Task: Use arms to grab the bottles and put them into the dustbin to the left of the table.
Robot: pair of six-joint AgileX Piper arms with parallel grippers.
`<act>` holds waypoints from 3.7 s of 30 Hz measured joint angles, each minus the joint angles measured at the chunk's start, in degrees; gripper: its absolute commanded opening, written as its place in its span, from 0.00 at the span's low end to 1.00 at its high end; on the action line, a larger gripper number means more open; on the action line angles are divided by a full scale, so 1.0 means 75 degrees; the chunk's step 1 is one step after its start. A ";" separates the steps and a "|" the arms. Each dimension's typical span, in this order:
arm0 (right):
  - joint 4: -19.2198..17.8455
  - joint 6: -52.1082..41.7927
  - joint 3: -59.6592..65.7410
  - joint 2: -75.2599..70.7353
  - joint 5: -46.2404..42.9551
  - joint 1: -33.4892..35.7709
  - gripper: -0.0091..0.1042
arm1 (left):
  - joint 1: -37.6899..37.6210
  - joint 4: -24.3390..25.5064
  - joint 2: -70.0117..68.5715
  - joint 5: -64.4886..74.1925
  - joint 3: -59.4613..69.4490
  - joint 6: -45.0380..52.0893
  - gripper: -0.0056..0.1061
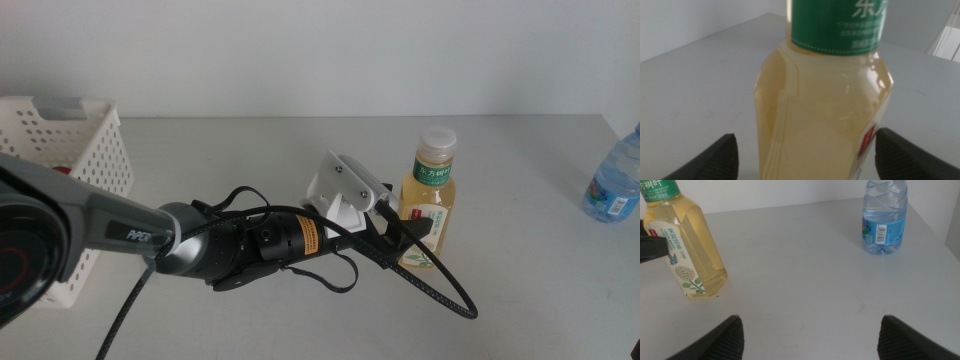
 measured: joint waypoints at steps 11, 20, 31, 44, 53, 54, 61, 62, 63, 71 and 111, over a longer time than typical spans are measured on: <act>0.0000 0.0000 0.0000 0.0000 0.0000 0.0000 0.73 | 0.0000 0.0766 0.1050 -0.0048 -0.1189 -0.0713 0.89; 0.0000 0.0000 0.0000 0.0000 0.0000 0.0000 0.73 | 0.0000 0.1091 0.1277 -0.0005 -0.1645 -0.0853 0.72; 0.0000 0.0000 0.0000 0.0000 0.0000 0.0000 0.73 | -0.0008 0.1989 0.0674 0.1395 -0.1758 -0.1786 0.22; 0.0000 0.0000 0.0000 0.0000 0.0000 0.0000 0.73 | -0.0001 0.2467 -0.1864 0.4525 -0.1642 -0.2951 0.22; 0.0000 0.0000 0.0000 0.0000 0.0000 0.0000 0.73 | -0.0001 0.2647 -0.3555 0.6809 -0.1541 -0.3622 0.22; 0.0000 0.0000 0.0000 0.0000 0.0000 0.0000 0.73 | -0.0001 0.2647 -0.3688 0.7040 -0.1509 -0.3622 0.22; 0.0000 0.0000 0.0000 0.0000 0.0000 0.0000 0.73 | 0.0006 0.2303 -0.4724 0.8936 -0.1375 -0.3445 0.22; 0.0000 0.0000 0.0000 0.0000 0.0000 0.0000 0.73 | 0.0029 0.2015 -0.4854 0.9213 -0.1347 -0.3180 0.22; 0.0000 0.0000 0.0000 0.0000 0.0000 0.0000 0.73 | 0.0079 0.1681 -0.4944 0.9418 -0.1347 -0.2750 0.22; 0.0000 0.0000 0.0000 0.0000 0.0000 0.0000 0.73 | 0.1399 -0.3201 -0.5491 1.1324 -0.1324 0.2633 0.22; 0.0000 0.0000 0.0000 0.0000 0.0000 0.0000 0.73 | 0.5861 -0.4562 -0.1452 1.4334 -0.3854 0.5083 0.36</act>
